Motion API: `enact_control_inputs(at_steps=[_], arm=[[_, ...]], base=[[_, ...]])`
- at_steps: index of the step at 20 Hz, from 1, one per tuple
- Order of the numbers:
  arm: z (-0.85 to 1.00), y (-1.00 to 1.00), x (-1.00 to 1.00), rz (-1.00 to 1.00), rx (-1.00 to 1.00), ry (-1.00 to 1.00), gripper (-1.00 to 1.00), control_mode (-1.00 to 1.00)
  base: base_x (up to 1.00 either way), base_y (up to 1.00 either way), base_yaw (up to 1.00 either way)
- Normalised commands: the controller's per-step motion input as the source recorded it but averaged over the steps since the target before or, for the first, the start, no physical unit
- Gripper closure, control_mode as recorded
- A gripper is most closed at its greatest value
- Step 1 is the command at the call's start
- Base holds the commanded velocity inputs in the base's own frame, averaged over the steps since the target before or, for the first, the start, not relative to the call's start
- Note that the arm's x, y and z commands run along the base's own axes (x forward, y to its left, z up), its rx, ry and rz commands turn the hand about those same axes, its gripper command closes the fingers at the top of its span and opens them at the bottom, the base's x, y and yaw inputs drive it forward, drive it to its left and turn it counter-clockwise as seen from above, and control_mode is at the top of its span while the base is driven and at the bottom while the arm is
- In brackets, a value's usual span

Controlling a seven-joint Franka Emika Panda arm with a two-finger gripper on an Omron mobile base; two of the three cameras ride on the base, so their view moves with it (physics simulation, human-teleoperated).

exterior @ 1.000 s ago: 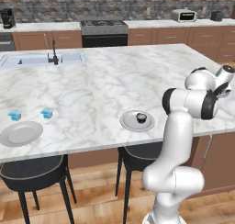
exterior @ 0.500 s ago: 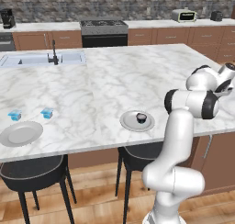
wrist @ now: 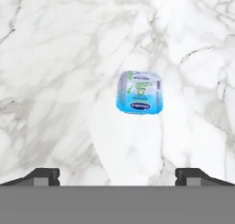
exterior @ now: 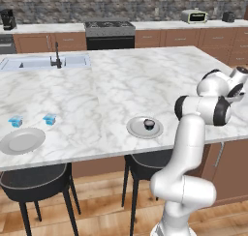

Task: Place two yogurt containers on each plate.

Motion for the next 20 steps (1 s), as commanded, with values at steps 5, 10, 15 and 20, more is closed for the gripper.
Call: enact_control_inputs(at_steps=[5, 10, 15, 20], arm=[[-0.22, -0.05, 0.07, 0.00, 0.00, 0.08, -1.00, -1.00], [-0.19, -0.09, 0.08, 0.00, 0.00, 0.04, -1.00, -1.00], [-0.11, 0.00, 0.13, 0.00, 0.02, 0.00, -1.00, -1.00], [-0.13, 0.00, 0.16, 0.00, 0.03, 0.00, -1.00, -1.00]], base=[[0.00, 0.00, 0.00], [0.00, 0.00, 0.00], [0.00, 0.00, 0.00], [0.00, 0.00, 0.00]])
